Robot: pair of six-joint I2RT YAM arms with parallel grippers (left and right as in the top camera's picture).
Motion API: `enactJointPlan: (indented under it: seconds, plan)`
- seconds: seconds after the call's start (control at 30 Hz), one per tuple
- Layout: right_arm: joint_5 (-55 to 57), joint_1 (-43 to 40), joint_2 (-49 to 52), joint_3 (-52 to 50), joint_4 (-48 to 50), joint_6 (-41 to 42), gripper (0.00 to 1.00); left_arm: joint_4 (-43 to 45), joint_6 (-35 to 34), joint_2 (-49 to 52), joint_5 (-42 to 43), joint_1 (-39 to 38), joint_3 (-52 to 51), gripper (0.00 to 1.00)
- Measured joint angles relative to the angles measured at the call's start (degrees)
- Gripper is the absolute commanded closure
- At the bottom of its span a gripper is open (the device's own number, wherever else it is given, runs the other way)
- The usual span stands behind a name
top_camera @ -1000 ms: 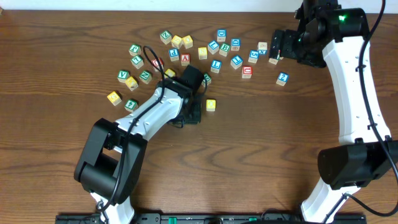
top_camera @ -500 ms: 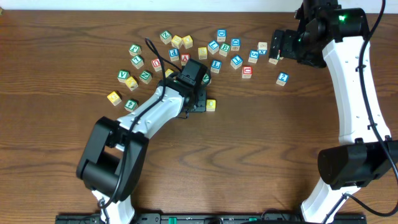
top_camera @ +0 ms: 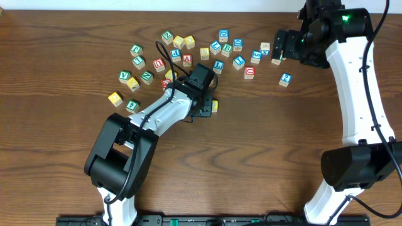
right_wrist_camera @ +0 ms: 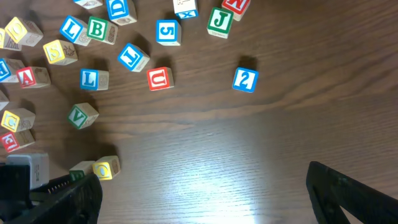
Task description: Spell out ROBOT
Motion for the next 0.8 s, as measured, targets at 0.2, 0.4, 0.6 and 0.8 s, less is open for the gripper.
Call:
enactJointPlan:
  seconds: [0.2, 0.4, 0.6, 0.8]
  plan:
    - [0.0, 0.0, 0.0, 0.0, 0.0, -0.02, 0.01, 0.04, 0.39, 0.0, 0.0, 0.0, 0.0, 0.69]
    - [0.0, 0.0, 0.0, 0.0, -0.02, -0.02, 0.01, 0.13, 0.39, 0.0, 0.0, 0.0, 0.0, 0.68]
    - [0.0, 0.0, 0.0, 0.0, -0.07, -0.02, 0.01, 0.26, 0.46, 0.0, 0.0, 0.0, 0.02, 0.68]
    - [0.0, 0.0, 0.0, 0.0, -0.07, -0.02, 0.01, 0.26, 0.52, 0.0, 0.0, 0.0, 0.0, 0.68]
